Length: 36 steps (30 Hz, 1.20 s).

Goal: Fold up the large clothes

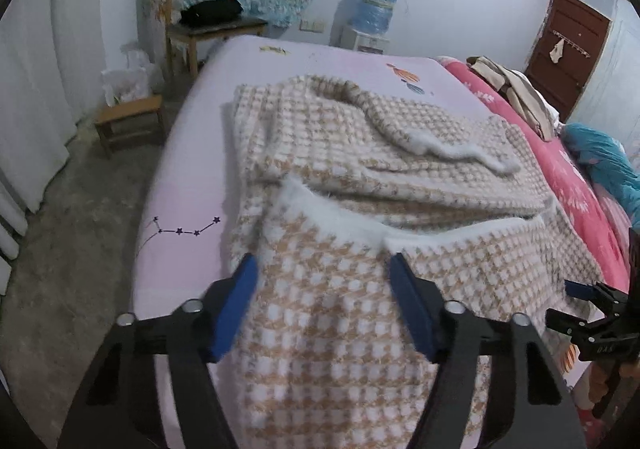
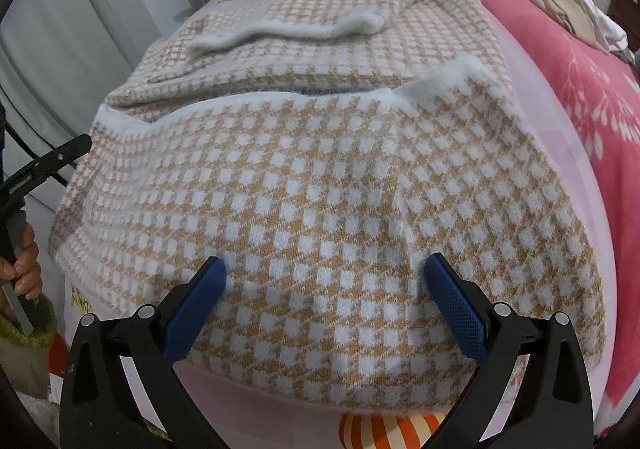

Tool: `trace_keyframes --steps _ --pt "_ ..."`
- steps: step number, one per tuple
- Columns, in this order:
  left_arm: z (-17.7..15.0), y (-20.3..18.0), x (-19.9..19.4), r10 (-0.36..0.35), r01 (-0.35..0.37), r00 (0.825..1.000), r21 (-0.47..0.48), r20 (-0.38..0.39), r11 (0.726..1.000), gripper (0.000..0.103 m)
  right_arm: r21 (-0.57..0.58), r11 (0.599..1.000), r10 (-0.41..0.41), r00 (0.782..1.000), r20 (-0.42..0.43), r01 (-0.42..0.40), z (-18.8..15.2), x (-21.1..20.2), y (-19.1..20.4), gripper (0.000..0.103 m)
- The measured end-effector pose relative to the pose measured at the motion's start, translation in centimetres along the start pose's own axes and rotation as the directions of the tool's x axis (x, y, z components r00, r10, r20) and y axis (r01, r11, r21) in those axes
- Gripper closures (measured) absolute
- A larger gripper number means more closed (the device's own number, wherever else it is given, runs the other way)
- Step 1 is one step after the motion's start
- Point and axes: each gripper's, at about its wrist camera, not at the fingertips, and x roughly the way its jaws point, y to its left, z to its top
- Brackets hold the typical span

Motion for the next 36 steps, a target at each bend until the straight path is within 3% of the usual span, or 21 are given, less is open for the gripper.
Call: trace_keyframes --steps 6,11,16,21,24,26,30,33,36 --pt "0.5 0.7 1.4 0.012 -0.012 1.0 0.002 -0.026 1.0 0.054 0.0 1.0 0.0 1.0 -0.003 0.0 0.0 0.0 -0.1 0.008" --pt "1.0 1.7 2.7 -0.021 0.019 0.998 -0.027 -0.054 0.999 0.059 0.0 1.0 0.001 1.0 -0.003 -0.001 0.0 0.0 -0.1 0.008" --pt "1.0 3.0 2.3 -0.105 0.099 0.991 -0.081 -0.08 0.992 0.067 0.0 1.0 0.002 1.0 -0.003 -0.002 0.1 0.0 -0.1 0.008" --pt "0.5 3.5 0.7 -0.231 0.213 0.966 -0.149 -0.117 0.966 0.068 -0.001 1.0 0.002 1.0 -0.003 -0.002 0.2 0.0 -0.1 0.008" --pt "0.3 2.8 0.9 -0.193 0.177 0.97 -0.111 -0.149 0.978 0.068 -0.001 1.0 0.001 1.0 -0.004 -0.001 0.3 0.0 -0.2 0.008" --pt "0.3 2.2 2.1 -0.086 0.077 0.977 -0.053 -0.197 0.996 0.068 -0.001 1.0 0.001 1.0 -0.004 -0.001 0.3 0.1 -0.2 0.008" --pt "0.8 1.6 2.7 -0.078 0.071 0.981 -0.041 -0.18 0.997 0.068 0.0 1.0 0.001 1.0 -0.002 -0.001 0.3 0.1 -0.2 0.008" --pt "1.0 1.1 3.0 -0.124 0.118 0.978 -0.048 -0.168 0.992 0.068 -0.001 1.0 0.002 1.0 0.0 -0.002 0.4 0.1 -0.3 0.008" --pt "0.5 0.0 3.0 -0.065 0.07 0.984 0.022 -0.166 0.997 0.068 0.003 1.0 0.019 1.0 -0.002 -0.019 0.4 0.0 -0.4 0.008"
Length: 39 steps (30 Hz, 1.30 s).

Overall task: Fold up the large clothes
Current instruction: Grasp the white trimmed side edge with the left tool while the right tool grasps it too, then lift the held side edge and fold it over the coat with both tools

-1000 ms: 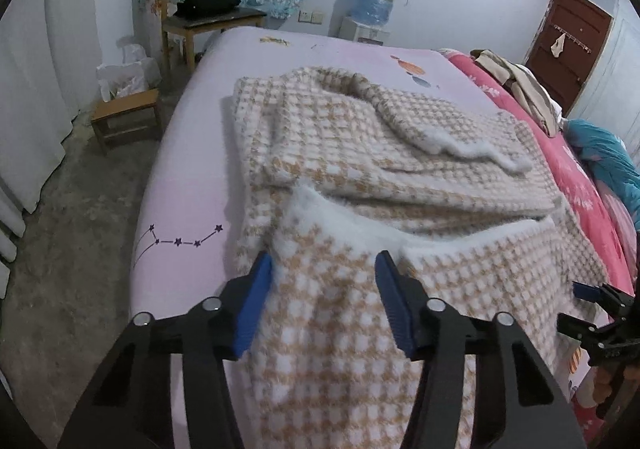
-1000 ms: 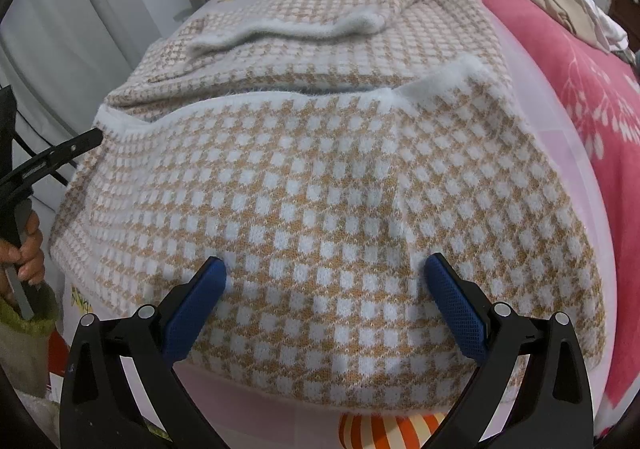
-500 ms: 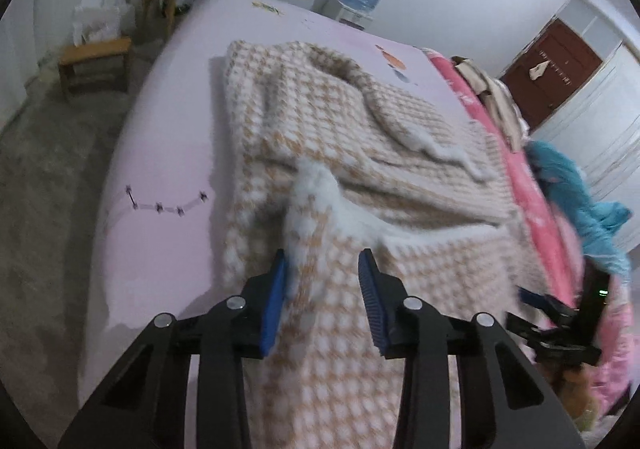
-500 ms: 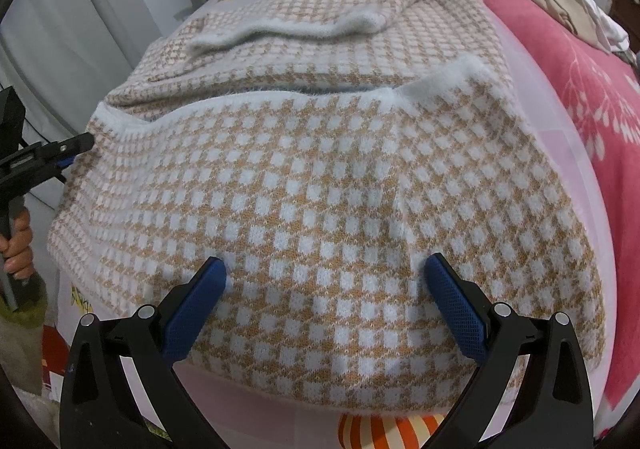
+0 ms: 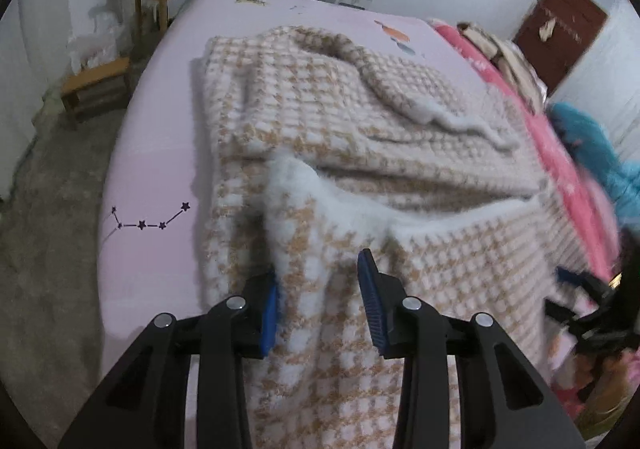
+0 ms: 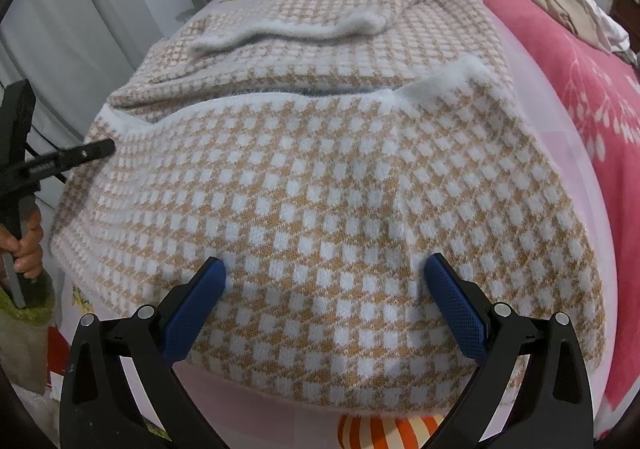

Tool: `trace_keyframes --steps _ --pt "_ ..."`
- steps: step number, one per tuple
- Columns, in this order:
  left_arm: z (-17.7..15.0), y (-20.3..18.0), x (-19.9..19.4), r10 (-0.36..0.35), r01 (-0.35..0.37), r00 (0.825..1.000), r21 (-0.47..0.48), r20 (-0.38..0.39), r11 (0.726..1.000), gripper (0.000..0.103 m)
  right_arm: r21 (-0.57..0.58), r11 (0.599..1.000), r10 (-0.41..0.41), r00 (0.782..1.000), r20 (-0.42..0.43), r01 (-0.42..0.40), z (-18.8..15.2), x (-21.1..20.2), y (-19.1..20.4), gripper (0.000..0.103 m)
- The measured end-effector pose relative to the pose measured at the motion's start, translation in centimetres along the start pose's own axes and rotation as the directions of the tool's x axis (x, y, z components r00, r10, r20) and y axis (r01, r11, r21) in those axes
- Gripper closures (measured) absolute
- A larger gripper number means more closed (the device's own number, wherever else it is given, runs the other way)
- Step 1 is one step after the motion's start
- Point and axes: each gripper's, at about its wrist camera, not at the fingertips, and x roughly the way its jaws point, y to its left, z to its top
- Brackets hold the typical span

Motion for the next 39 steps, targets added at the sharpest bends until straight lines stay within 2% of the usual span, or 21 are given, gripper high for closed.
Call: trace_keyframes --steps 2,4,8,12,17,21,23,29,33,35,39 --pt "0.0 -0.4 0.2 0.031 -0.031 1.0 0.019 0.003 0.999 0.068 0.012 1.0 0.027 1.0 0.002 -0.027 0.2 -0.4 -0.6 0.008" --pt "0.0 -0.6 0.2 0.062 -0.062 0.998 0.035 0.003 0.997 0.068 0.038 0.998 0.05 0.998 0.048 -0.052 0.5 -1.7 -1.8 0.008" --pt "0.1 -1.2 0.5 0.104 -0.105 0.995 0.065 0.006 0.992 0.068 0.073 0.997 0.018 0.986 0.164 -0.031 1.6 -4.8 -4.8 0.009" --pt "0.0 -1.2 0.5 0.121 -0.121 0.993 0.076 0.012 0.99 0.068 0.12 0.992 0.008 0.98 0.2 -0.033 3.6 -5.8 -7.9 0.02" --pt "-0.1 -1.2 0.4 0.124 -0.125 0.992 0.071 0.018 0.99 0.069 0.13 0.99 0.038 0.983 0.18 -0.062 5.9 -4.1 -9.7 0.043" --pt "-0.1 -1.5 0.4 0.136 -0.138 0.99 0.083 0.023 0.987 0.069 0.154 0.983 0.075 0.987 0.14 -0.097 6.9 -2.4 -11.1 0.05" --pt "-0.1 -1.5 0.5 0.14 -0.142 0.99 0.084 0.025 0.986 0.069 0.176 0.979 0.086 0.989 0.116 -0.106 6.8 -1.8 -11.5 0.058" --pt "-0.1 -1.6 0.4 0.146 -0.148 0.989 0.086 0.03 0.985 0.07 0.186 0.975 0.109 0.99 0.087 -0.124 5.2 -2.0 -11.7 0.068" --pt "-0.1 -1.9 0.2 0.161 -0.165 0.986 0.103 0.041 0.981 0.077 0.167 0.982 0.082 0.994 0.07 -0.092 4.3 -2.3 -11.7 0.081" --pt "-0.1 -2.1 0.0 0.176 -0.181 0.983 0.116 0.05 0.977 0.082 0.154 0.985 0.072 0.995 0.073 -0.082 4.1 -2.6 -11.4 0.093" --pt "-0.2 -2.5 -0.7 0.191 -0.201 0.978 0.139 0.079 0.97 0.091 0.122 0.991 0.048 0.994 0.096 -0.06 4.0 -3.4 -10.7 0.096"
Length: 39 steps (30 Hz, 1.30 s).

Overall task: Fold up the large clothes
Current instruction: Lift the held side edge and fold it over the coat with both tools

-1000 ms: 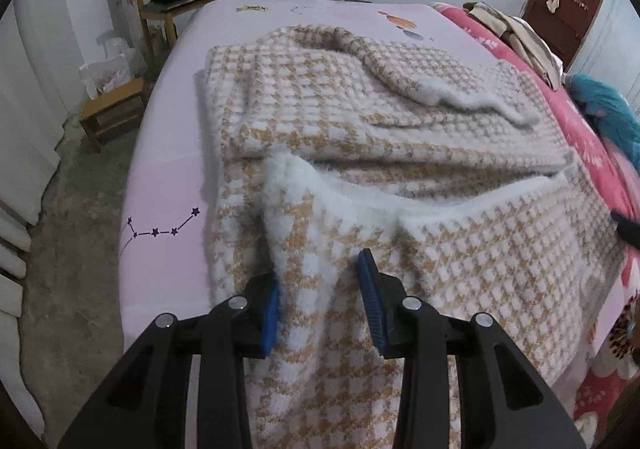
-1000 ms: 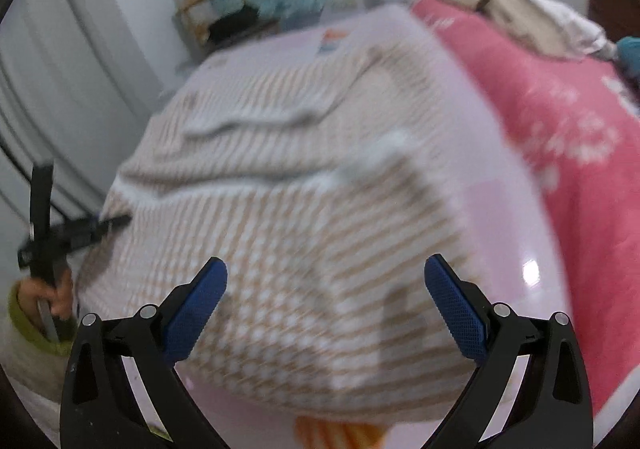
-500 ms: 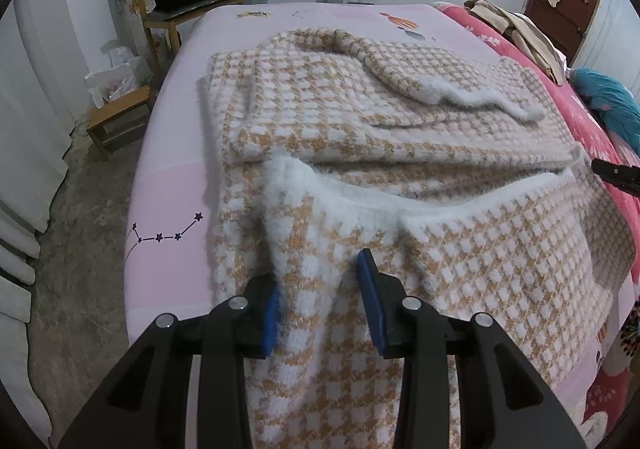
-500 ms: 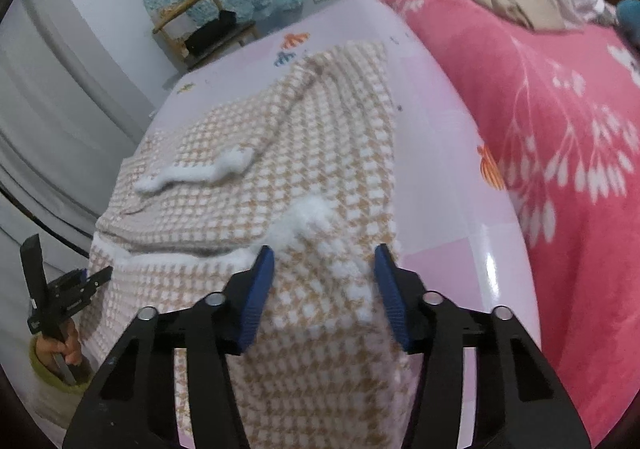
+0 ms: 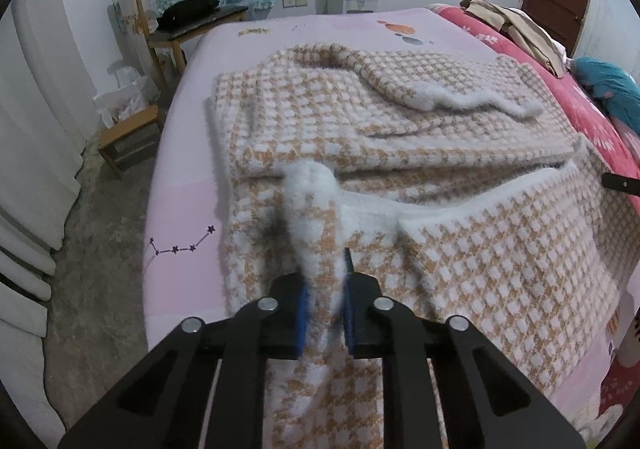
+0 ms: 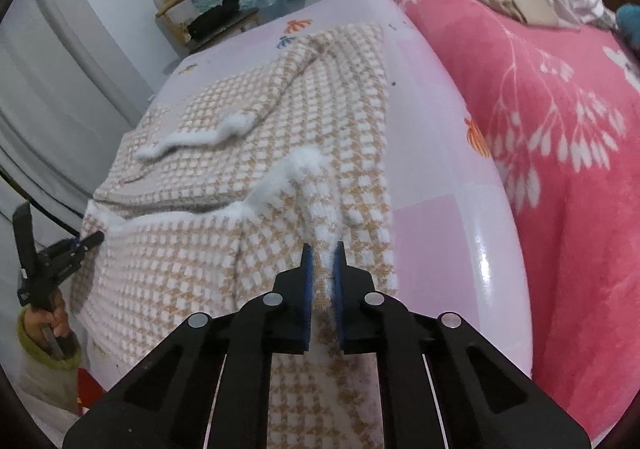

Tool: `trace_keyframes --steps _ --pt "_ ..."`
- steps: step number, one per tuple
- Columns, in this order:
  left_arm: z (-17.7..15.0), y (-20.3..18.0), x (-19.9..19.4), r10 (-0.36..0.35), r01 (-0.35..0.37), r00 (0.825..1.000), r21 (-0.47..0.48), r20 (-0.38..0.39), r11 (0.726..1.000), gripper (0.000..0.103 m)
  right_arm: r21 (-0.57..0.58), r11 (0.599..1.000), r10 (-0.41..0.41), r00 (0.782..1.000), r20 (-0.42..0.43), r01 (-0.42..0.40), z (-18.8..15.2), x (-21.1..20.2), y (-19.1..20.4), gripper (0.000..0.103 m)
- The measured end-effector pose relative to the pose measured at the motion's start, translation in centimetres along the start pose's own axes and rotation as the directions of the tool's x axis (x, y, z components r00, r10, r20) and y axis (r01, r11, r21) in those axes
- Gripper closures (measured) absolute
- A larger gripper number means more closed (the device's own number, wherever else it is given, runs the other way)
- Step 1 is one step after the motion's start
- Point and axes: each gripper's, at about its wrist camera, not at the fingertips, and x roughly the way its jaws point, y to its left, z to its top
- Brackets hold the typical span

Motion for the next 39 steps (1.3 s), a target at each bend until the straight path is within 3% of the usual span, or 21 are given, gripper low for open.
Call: trace_keyframes --steps 8,15,19,24,30,33,36,39 --pt "-0.7 -0.6 -4.0 0.037 -0.042 0.992 0.036 0.123 0.998 0.092 -0.053 0.996 -0.063 0.991 0.116 0.07 -1.0 -3.9 2.1 0.098" --pt "-1.4 -1.0 -9.2 0.063 -0.072 0.962 0.023 0.268 0.997 0.093 -0.051 0.996 -0.06 0.975 0.215 0.073 -1.7 -8.0 2.9 0.098" --pt "-0.7 -1.1 -11.3 0.061 -0.075 0.947 0.033 0.316 0.997 0.093 -0.074 0.995 -0.045 0.963 0.264 0.066 -0.1 -9.3 3.7 0.098" --pt "3.2 -0.7 -12.6 0.065 -0.097 0.917 0.063 0.393 0.993 0.094 -0.111 0.993 -0.01 0.945 0.326 0.049 3.3 -9.9 4.5 0.098" --pt "10.5 0.8 -10.7 0.1 -0.153 0.889 0.083 0.446 0.985 0.094 -0.117 0.993 0.038 0.926 0.376 0.006 10.9 -8.6 4.1 0.098" --pt "14.7 1.8 -7.3 0.121 -0.168 0.901 0.079 0.416 0.983 0.094 -0.092 0.996 0.038 0.928 0.369 -0.004 14.4 -6.5 3.2 0.098" --pt "18.3 2.7 -2.9 0.108 -0.142 0.928 0.07 0.357 0.987 0.094 -0.064 0.998 0.008 0.944 0.328 0.014 18.1 -2.2 2.1 0.098" --pt "20.4 3.1 2.5 0.111 -0.132 0.959 0.064 0.261 0.989 0.094 -0.04 0.999 -0.018 0.965 0.262 0.029 19.7 2.3 1.1 0.098"
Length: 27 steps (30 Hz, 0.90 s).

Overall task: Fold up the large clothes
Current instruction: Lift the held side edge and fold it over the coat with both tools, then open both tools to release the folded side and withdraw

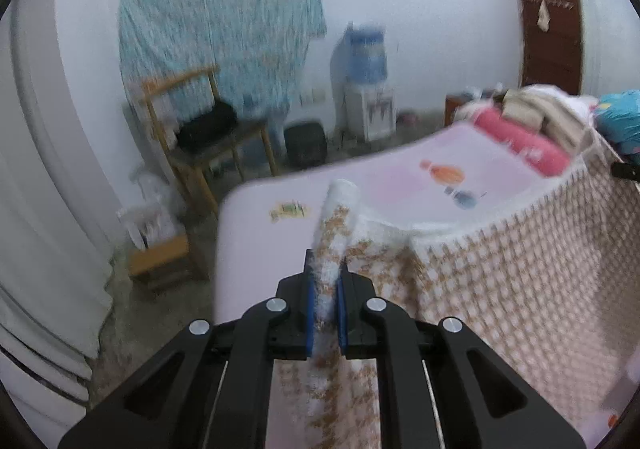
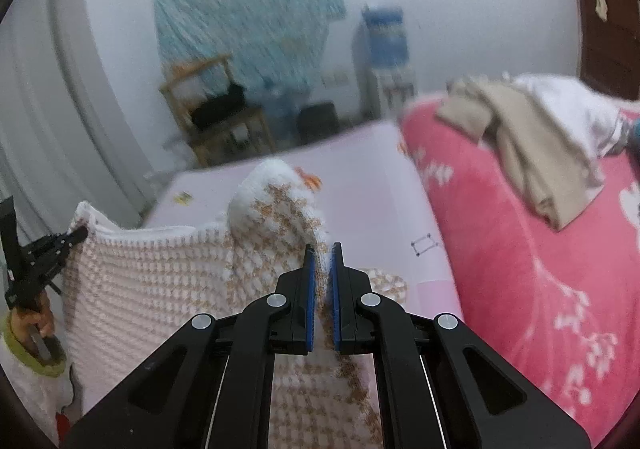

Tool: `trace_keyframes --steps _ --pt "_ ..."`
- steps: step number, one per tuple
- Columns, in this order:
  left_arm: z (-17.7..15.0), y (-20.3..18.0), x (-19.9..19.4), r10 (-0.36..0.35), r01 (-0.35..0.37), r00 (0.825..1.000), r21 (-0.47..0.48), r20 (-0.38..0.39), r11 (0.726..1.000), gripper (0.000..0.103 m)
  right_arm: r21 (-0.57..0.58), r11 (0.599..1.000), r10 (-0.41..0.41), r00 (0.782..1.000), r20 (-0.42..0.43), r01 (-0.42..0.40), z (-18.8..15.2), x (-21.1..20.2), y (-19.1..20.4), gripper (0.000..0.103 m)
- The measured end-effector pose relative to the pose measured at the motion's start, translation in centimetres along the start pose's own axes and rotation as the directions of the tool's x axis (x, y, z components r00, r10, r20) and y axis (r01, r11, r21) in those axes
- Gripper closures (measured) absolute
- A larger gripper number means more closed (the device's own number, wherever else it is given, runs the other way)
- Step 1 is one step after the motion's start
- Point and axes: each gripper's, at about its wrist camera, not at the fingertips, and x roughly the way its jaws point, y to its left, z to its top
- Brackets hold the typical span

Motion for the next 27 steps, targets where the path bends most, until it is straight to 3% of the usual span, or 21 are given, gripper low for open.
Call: trace_keyframes --steps 3,7,9,10,11,12,14,16,19,21,27 --pt "-0.7 0.2 4.6 -0.018 0.015 0.994 -0.027 -0.112 1.0 0.094 0.012 1.0 -0.022 0.994 -0.108 0.024 -0.9 5.7 -1.4 0.098" --pt "-2.5 2.3 9.1 -0.135 0.096 0.961 -0.168 -0.24 0.981 0.087 0.052 0.999 -0.002 0.982 -0.191 0.013 -2.1 9.5 -3.3 0.092" --pt "-2.9 3.9 9.7 -0.187 0.124 0.952 -0.252 -0.242 0.96 0.075 0.132 0.99 0.07 0.98 -0.186 -0.046 -2.1 9.8 -4.8 0.089" --pt "-3.0 4.5 9.7 -0.208 0.137 0.949 -0.286 -0.236 0.948 0.071 0.169 0.983 0.103 0.978 -0.182 -0.072 -2.0 9.7 -5.4 0.081" --pt "-3.2 5.5 9.7 -0.234 0.15 0.945 -0.332 -0.229 0.931 0.063 0.208 0.975 0.119 0.977 -0.175 -0.081 -1.9 9.6 -6.1 0.066" --pt "-3.3 6.6 9.7 -0.252 0.155 0.942 -0.38 -0.221 0.912 0.056 0.252 0.964 0.129 0.978 -0.163 -0.086 -1.8 9.4 -7.0 0.061" --pt "-3.8 8.3 9.3 -0.282 0.169 0.941 -0.459 -0.19 0.872 0.054 0.32 0.941 0.162 0.977 -0.139 -0.11 -1.8 8.8 -8.2 0.057" --pt "-3.9 9.5 8.6 -0.27 0.148 0.946 -0.507 -0.177 0.849 0.054 0.349 0.936 0.108 0.984 -0.14 -0.053 -1.8 7.8 -8.7 0.05" --pt "-3.5 9.8 5.7 -0.216 0.127 0.967 -0.483 -0.133 0.866 0.053 0.355 0.934 0.085 0.99 -0.115 -0.038 -2.0 5.5 -8.5 0.049" --pt "-3.5 9.2 2.9 -0.199 0.141 0.976 -0.433 -0.091 0.89 0.048 0.318 0.948 0.051 0.992 -0.113 -0.013 -2.3 3.6 -7.4 0.046" --pt "-4.7 4.2 -5.0 -0.225 0.202 0.973 -0.276 -0.054 0.94 0.035 0.167 0.986 0.029 0.995 -0.093 -0.013 -5.0 -2.8 -2.1 0.028"
